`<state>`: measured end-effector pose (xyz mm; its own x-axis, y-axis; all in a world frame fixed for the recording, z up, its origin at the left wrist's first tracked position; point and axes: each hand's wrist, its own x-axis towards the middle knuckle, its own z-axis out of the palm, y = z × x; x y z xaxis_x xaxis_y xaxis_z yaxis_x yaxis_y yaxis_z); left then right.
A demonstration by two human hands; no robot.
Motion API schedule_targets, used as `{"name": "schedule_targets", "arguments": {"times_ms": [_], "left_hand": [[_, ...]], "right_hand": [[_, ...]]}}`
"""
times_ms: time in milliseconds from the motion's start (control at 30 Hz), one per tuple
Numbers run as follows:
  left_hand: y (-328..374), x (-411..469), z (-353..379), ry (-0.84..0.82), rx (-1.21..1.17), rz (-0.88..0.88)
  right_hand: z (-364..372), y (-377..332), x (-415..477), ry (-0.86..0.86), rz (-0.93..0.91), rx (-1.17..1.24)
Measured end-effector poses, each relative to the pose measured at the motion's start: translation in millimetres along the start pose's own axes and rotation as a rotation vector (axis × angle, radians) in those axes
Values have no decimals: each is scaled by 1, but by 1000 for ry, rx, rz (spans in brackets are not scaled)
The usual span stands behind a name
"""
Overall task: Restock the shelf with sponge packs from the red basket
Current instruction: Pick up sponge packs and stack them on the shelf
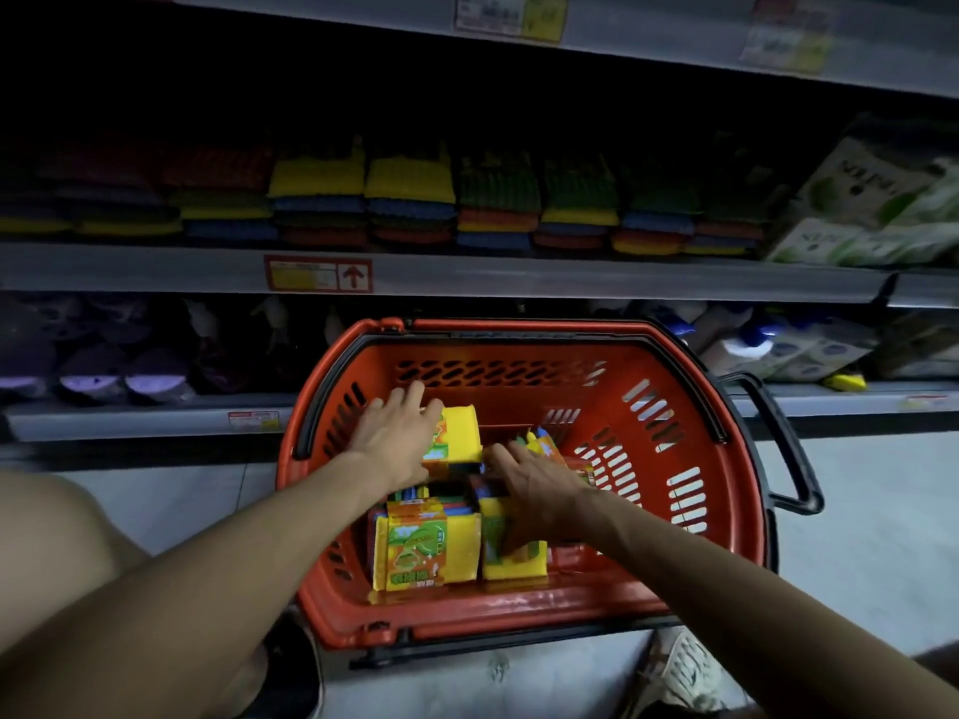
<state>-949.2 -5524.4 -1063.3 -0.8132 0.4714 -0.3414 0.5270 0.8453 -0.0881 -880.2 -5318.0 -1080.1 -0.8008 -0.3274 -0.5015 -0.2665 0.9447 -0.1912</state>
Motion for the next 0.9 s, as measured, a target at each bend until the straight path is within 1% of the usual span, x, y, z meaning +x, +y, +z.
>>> {"name": "schedule_targets", "arguments": {"times_ms": [133,267,333,433,500,600,733,833,900], "left_hand": [[12,-5,3,-11,-16,39],[16,-7,4,-25,-8,2],[15,-9,4,-39,-29,-4],[14,-12,-3,-54,-136,-11],[14,-14,-12,-35,-253,-9],[14,-17,-33,30,-429,33],[19,-25,-69,194,-532,79],[23,-31,-97,329,-633,101],[23,-32,-115,386,-707,128]], "right_hand": [[-2,-5,-10,-27,8,-79],[-2,-1,-19,68,6,-108],[-9,1,-25,80,33,-123],[-34,4,-42,115,46,-110],[-56,8,-57,127,64,-84],[-89,19,-86,225,176,15],[-125,37,-120,420,309,168],[-144,49,-139,501,335,194],[-152,55,-148,551,326,199]]}}
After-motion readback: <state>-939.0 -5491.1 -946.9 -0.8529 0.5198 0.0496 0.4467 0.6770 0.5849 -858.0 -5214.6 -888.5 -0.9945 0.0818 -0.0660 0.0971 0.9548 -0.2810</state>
